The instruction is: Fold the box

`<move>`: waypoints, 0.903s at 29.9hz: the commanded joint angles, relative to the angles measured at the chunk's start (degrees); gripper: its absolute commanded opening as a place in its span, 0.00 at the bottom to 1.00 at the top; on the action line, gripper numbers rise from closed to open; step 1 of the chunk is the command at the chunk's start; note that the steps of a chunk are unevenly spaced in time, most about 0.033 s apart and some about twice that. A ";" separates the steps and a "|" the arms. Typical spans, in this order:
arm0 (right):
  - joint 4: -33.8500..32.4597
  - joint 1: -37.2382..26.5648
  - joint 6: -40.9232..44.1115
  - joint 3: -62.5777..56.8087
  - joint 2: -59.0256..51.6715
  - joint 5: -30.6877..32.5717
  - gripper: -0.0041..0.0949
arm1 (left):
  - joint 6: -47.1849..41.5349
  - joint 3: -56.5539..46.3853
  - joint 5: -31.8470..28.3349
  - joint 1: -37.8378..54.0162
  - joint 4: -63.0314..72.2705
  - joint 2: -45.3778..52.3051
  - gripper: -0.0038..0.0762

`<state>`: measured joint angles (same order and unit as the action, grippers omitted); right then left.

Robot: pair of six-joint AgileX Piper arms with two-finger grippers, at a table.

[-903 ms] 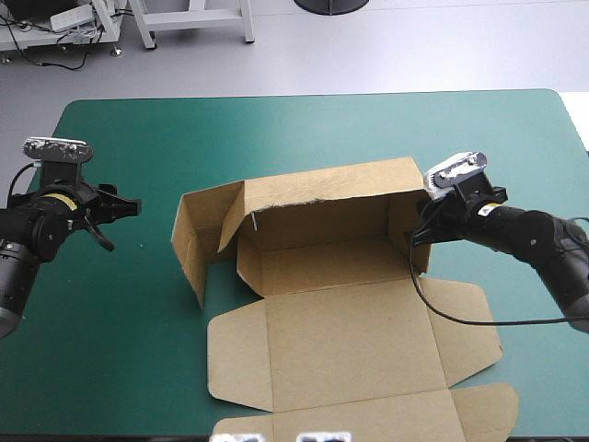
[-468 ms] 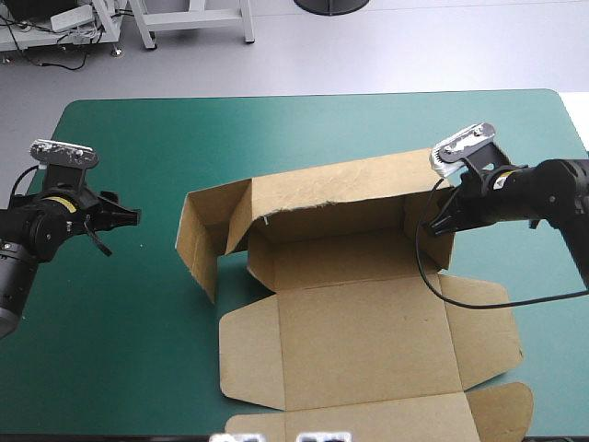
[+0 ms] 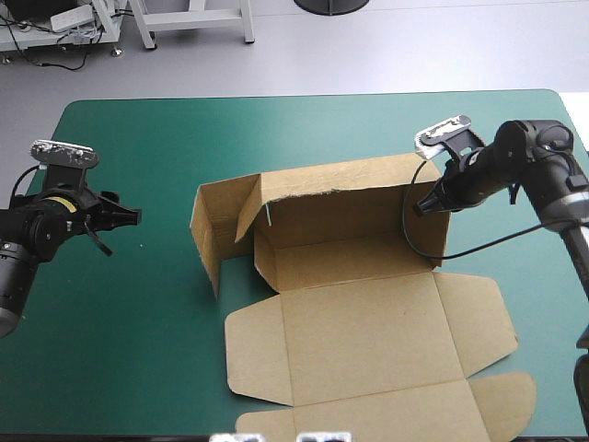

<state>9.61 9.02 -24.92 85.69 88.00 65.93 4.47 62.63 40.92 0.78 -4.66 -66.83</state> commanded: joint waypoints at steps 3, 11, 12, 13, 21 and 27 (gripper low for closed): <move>-0.15 -0.12 -1.31 6.43 4.11 -2.84 0.02 | -0.05 2.10 -3.04 0.12 0.44 1.60 0.51; 2.69 -0.12 -3.59 11.29 13.30 -2.76 0.02 | 0.30 2.10 -3.70 0.12 1.46 1.60 0.51; 3.11 -0.12 -3.62 11.43 14.44 -3.24 0.02 | 0.30 2.10 -3.70 0.12 1.55 1.60 0.51; 3.23 -0.12 -3.62 11.88 15.29 -3.34 0.02 | 0.43 2.10 -3.84 0.12 1.99 1.60 0.51; 3.02 -0.12 -4.08 15.50 21.75 -6.57 0.03 | 3.42 2.10 -4.46 0.12 5.63 1.60 0.51; 3.02 -0.12 -5.91 20.47 22.24 -3.55 0.38 | 3.81 2.10 -4.27 0.12 5.63 1.60 0.51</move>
<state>15.36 8.84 -29.12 103.51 111.59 54.18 7.91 62.68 40.20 0.78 0.00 -66.83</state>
